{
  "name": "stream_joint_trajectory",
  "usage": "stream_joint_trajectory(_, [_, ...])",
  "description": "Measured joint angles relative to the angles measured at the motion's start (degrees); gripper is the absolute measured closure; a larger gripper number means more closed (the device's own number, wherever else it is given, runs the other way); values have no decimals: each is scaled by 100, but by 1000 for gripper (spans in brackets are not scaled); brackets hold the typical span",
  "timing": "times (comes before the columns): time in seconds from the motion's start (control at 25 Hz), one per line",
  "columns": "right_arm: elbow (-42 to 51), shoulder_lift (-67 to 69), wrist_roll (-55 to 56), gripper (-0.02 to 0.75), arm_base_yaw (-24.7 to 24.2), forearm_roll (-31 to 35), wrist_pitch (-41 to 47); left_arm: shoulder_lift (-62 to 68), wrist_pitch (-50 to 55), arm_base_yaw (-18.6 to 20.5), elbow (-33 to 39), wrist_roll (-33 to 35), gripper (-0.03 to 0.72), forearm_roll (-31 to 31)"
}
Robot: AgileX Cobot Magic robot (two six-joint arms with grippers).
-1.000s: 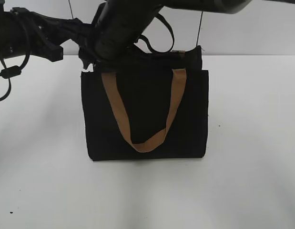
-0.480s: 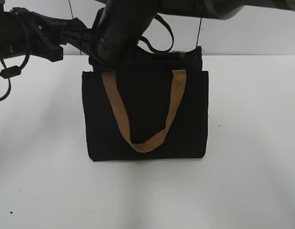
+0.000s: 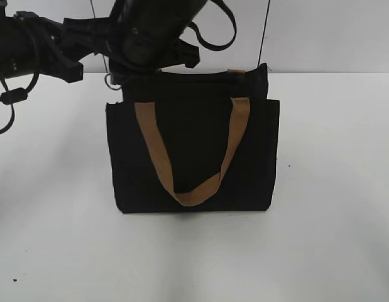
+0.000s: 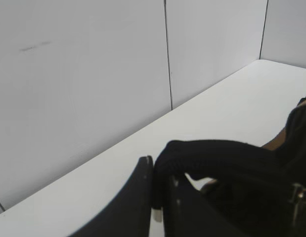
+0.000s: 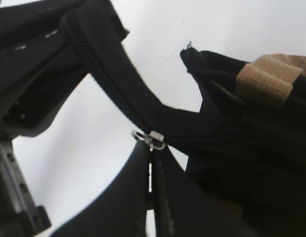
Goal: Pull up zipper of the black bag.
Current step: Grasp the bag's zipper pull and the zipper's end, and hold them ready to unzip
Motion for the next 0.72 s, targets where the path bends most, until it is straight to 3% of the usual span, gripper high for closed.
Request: stream_joint_trajectory(0.72, [-5, -141, -1142, 751, -65, 38, 1385, -253, 518, -34, 81, -224, 661, 343])
